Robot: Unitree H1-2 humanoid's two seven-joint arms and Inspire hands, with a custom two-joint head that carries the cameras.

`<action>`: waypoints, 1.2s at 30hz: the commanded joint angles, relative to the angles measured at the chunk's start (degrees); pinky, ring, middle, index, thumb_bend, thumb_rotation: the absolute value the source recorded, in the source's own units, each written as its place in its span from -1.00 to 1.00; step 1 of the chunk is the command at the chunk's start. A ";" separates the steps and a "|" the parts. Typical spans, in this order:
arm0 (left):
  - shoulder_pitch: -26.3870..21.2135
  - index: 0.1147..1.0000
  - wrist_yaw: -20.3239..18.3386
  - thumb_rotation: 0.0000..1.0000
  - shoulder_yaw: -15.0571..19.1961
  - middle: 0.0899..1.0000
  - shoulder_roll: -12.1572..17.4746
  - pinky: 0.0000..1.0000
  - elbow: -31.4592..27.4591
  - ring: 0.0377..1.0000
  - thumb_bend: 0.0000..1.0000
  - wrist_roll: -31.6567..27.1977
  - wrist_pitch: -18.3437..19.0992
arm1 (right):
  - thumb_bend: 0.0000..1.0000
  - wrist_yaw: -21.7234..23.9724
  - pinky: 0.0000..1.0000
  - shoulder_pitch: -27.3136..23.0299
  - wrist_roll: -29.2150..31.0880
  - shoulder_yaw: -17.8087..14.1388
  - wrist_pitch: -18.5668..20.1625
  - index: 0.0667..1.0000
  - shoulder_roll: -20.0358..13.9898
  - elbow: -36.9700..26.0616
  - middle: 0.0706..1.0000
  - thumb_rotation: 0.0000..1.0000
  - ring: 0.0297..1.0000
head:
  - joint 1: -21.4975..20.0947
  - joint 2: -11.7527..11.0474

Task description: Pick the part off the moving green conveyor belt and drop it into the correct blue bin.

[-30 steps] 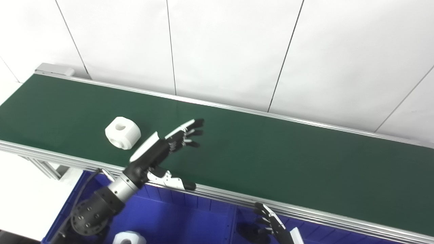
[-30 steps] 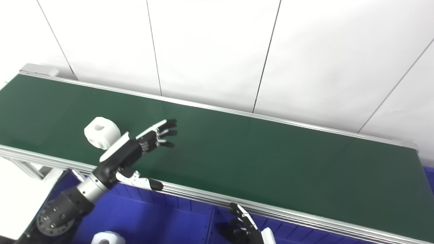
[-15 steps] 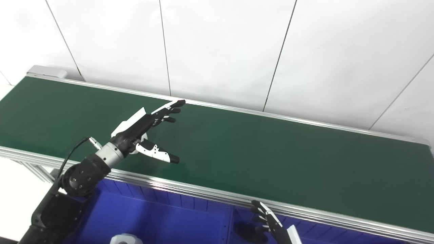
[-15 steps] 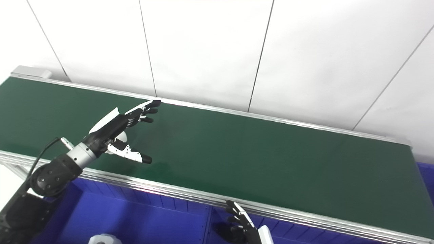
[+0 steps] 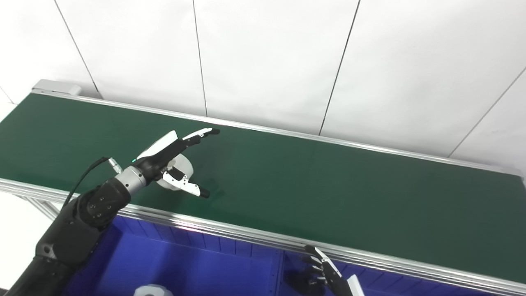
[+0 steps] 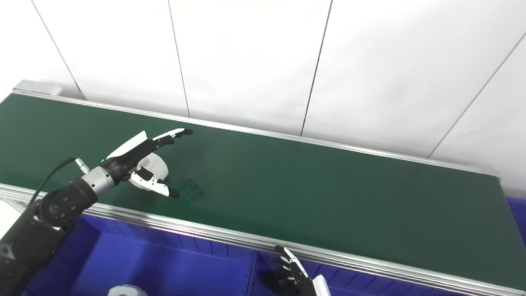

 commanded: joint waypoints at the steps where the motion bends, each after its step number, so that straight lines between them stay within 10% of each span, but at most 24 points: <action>1: -2.26 0.84 1.29 -0.63 -0.32 0.97 2.60 0.92 -0.32 0.98 0.54 2.72 -0.09 | 0.37 -0.91 0.26 -0.52 0.48 0.13 -3.91 0.75 0.45 -0.87 0.58 -0.42 0.48 | 0.04 -0.03; 16: -5.91 0.66 5.30 -1.00 -5.98 0.84 2.76 0.97 3.72 0.83 0.49 18.03 3.87 | 0.36 -0.88 0.26 -0.40 0.83 0.06 -3.99 0.76 0.16 -1.23 0.58 -0.42 0.49 | 0.10 0.51; 21: -6.14 0.46 7.40 -1.00 -6.64 0.56 1.17 0.09 5.40 0.39 0.11 18.74 4.39 | 0.35 -0.88 0.26 -0.23 0.88 0.03 -4.02 0.76 0.09 -1.57 0.57 -0.42 0.49 | 0.20 0.82; 24: -6.17 0.25 9.64 -1.00 -6.80 0.04 0.30 -0.24 5.69 -0.06 0.00 19.41 4.37 | 0.34 -0.78 0.26 -0.16 0.96 0.03 -3.91 0.76 0.03 -1.78 0.57 -0.43 0.49 | 0.26 0.98; 36: -4.71 -0.07 15.07 -1.00 -4.93 -0.13 -2.41 -0.25 4.46 -0.24 -0.01 17.15 4.16 | 0.34 -0.60 0.24 0.18 1.16 0.03 -3.20 0.76 0.03 -2.77 0.57 -0.43 0.48 | 0.10 1.92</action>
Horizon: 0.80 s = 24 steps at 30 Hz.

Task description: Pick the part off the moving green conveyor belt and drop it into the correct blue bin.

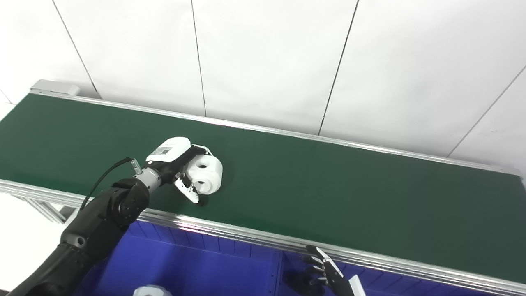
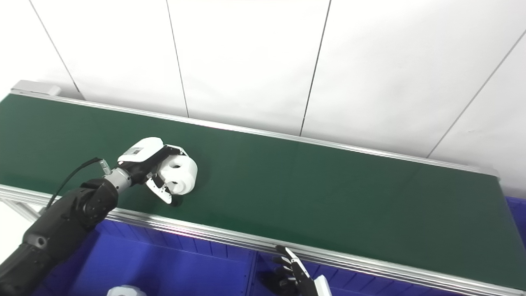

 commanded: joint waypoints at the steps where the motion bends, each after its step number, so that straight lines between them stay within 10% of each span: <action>1: -0.25 -0.09 2.38 -1.00 1.74 -0.11 -0.07 -0.25 -2.57 -0.24 -0.01 -2.89 -1.18 | 0.34 -0.33 0.24 0.15 0.25 0.13 -2.69 0.76 0.25 -2.46 0.57 -0.43 0.48 | 0.01 0.08; 11: 9.72 -0.10 2.43 -1.00 5.24 -0.10 -3.88 -0.28 -15.93 -0.22 -0.01 -13.99 -6.71 | 0.33 0.43 0.26 1.26 -0.05 0.23 -0.48 0.77 0.49 -6.31 0.57 -0.45 0.49 | -2.59 4.52; 24: 24.86 -0.08 -3.37 -1.00 -0.19 -0.13 -7.18 -0.26 -29.32 -0.21 -0.01 -17.14 -7.65 | 0.33 3.50 0.27 1.36 0.08 -0.96 6.14 0.77 0.64 -12.91 0.59 -0.36 0.50 | -7.57 11.81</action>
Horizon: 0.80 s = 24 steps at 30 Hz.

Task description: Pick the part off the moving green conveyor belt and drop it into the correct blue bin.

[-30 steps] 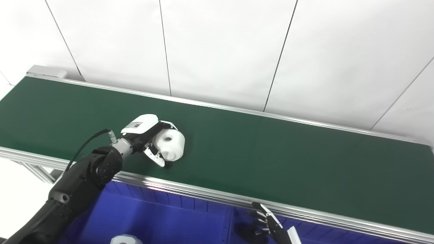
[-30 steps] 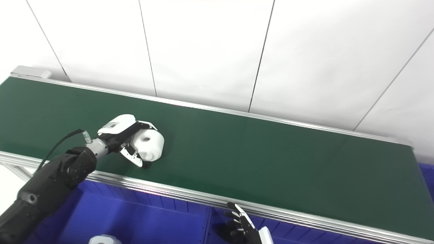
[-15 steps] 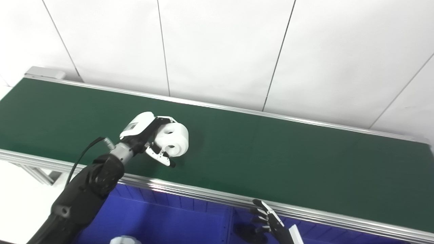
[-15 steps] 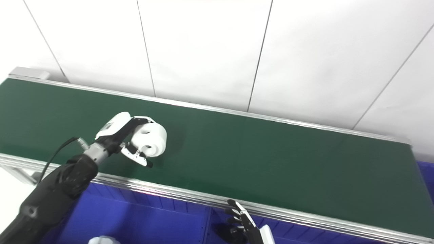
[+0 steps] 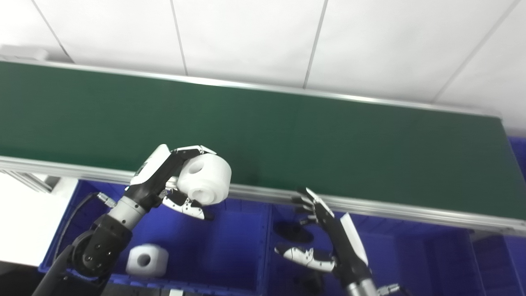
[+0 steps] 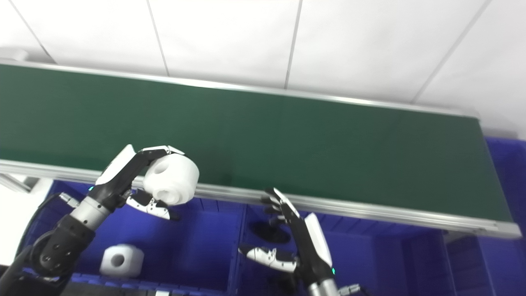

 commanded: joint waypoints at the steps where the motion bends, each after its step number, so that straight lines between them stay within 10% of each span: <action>1: 0.01 -0.07 -0.43 -1.00 -0.53 -0.14 0.01 -0.27 -0.68 -0.22 -0.01 -0.35 -1.60 | 0.33 0.33 0.27 -0.11 0.18 -0.27 0.92 0.77 0.26 -2.55 0.59 -0.36 0.49 | 0.09 0.31; 8: 0.94 -0.11 -4.22 -1.00 -2.79 -0.12 0.75 -0.16 -0.35 -0.17 -0.01 3.19 3.25 | 0.34 0.92 0.25 0.60 0.35 -0.74 1.75 0.77 -0.04 -4.14 0.59 -0.35 0.49 | 0.43 0.78; 16: 0.46 -0.05 -13.98 -1.00 -6.18 -0.11 1.78 -0.02 -5.65 -0.22 -0.01 12.62 23.44 | 0.33 1.48 0.27 1.95 1.25 -1.38 2.25 0.77 -0.22 -5.66 0.59 -0.40 0.49 | 1.41 0.37; 17: 0.29 -0.10 -15.09 -0.96 -6.63 0.21 1.94 0.12 -6.13 0.11 0.00 13.80 25.32 | 0.33 1.56 0.28 2.05 1.27 -1.38 2.29 0.78 -0.23 -5.78 0.59 -0.40 0.50 | 1.41 0.37; 19: -0.17 0.50 -17.58 -0.99 -7.88 0.51 2.32 0.24 -7.09 0.39 0.12 16.96 29.85 | 0.33 1.71 0.29 2.34 1.48 -1.43 2.29 0.78 -0.26 -5.95 0.60 -0.39 0.51 | 1.48 0.23; 24: -0.58 0.82 -20.14 -0.93 -9.46 0.89 2.44 0.53 -8.44 0.77 0.23 21.91 35.94 | 0.33 1.81 0.27 2.98 1.54 -1.59 1.85 0.78 -0.25 -6.15 0.59 -0.41 0.51 | 1.49 -0.16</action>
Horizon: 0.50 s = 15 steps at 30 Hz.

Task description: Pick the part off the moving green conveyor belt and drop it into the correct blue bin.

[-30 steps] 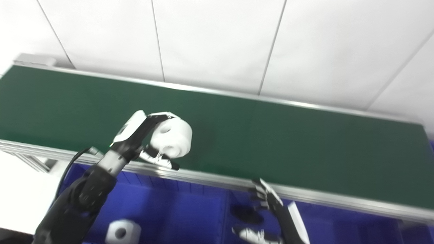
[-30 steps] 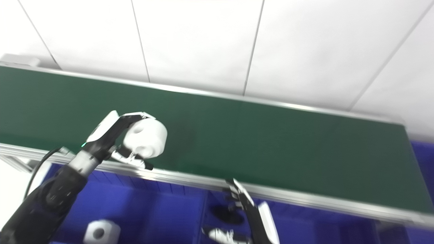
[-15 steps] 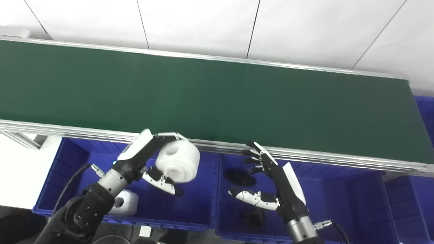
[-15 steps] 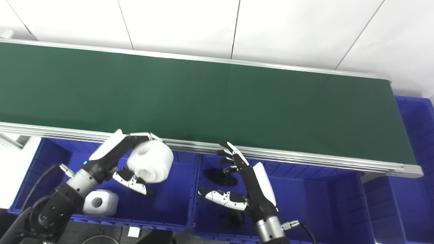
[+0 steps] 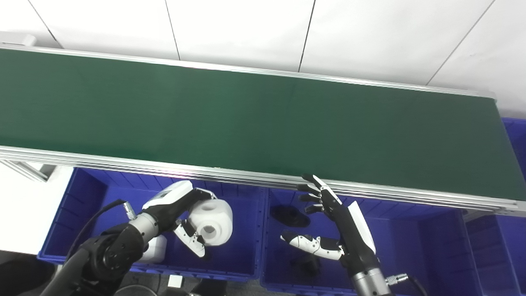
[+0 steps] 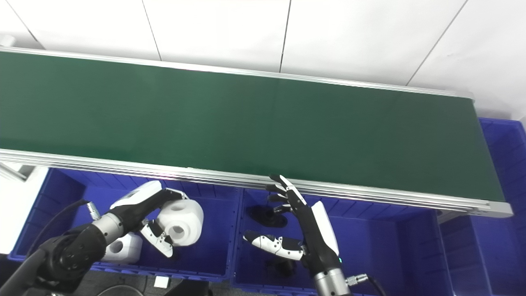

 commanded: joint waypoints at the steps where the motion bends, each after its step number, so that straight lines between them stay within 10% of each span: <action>1: -0.41 0.85 0.27 -0.89 0.13 0.94 0.78 0.54 -2.41 0.81 0.29 1.86 1.98 | 0.33 -0.11 0.27 0.30 0.62 0.01 -0.09 0.78 0.24 -1.92 0.59 -0.41 0.51 | 0.08 -0.08; 9: 1.12 0.94 6.60 -0.61 2.84 1.00 -0.29 0.64 -1.58 0.92 0.38 -4.67 -4.89 | 0.34 -0.19 0.28 0.69 1.23 -0.26 -0.31 0.78 0.48 -1.67 0.60 -0.42 0.52 | -0.13 -0.74; 15: 4.07 0.92 10.66 -0.55 6.85 1.00 -4.53 0.86 -0.17 0.99 0.41 -21.95 -17.26 | 0.34 -0.39 0.29 1.16 1.35 -0.58 -0.74 0.77 0.13 -1.20 0.61 -0.41 0.53 | -1.23 -2.10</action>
